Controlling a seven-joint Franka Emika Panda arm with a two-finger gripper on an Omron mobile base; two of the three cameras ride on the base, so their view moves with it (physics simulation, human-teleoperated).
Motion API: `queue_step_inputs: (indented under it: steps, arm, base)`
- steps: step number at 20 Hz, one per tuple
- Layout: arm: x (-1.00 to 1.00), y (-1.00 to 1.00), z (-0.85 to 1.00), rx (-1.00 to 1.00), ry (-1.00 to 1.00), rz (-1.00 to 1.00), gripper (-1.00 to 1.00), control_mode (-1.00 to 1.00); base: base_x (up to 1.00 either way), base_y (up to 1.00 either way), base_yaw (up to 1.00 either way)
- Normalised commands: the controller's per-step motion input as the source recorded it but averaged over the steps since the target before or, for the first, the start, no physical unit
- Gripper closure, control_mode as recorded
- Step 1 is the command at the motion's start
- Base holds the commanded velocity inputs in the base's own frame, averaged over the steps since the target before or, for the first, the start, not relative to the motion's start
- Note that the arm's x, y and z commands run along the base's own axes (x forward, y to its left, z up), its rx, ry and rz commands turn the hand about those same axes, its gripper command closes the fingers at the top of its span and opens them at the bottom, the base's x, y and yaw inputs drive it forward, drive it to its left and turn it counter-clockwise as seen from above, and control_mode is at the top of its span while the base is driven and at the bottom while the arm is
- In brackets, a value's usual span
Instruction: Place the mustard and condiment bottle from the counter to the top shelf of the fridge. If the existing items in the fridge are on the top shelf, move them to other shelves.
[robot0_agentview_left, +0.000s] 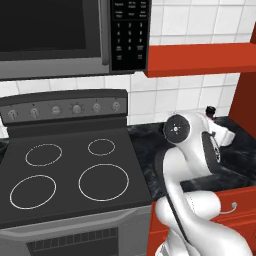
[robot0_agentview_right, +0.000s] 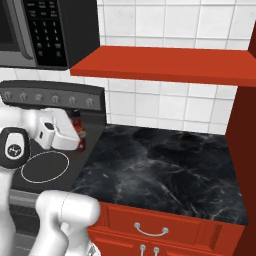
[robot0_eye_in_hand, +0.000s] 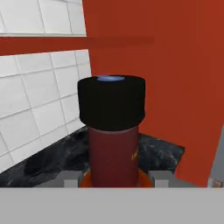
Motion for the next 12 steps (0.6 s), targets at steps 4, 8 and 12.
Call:
queue_step_inputs:
  steps: [4, 8, 12]
  arm:
    - [-0.46, 0.00, 0.16, 0.00, 0.04, 0.50, 1.00, -1.00]
    - [-0.18, 0.00, 0.00, 0.00, -0.03, 0.19, 1.00, -1.00]
    - [0.00, 0.00, 0.00, 0.00, 0.00, 0.00, 1.00, -1.00]
  base:
    - [0.00, 0.00, 0.00]
    - [0.00, 0.00, 0.00]
    - [0.00, 0.00, 0.00]
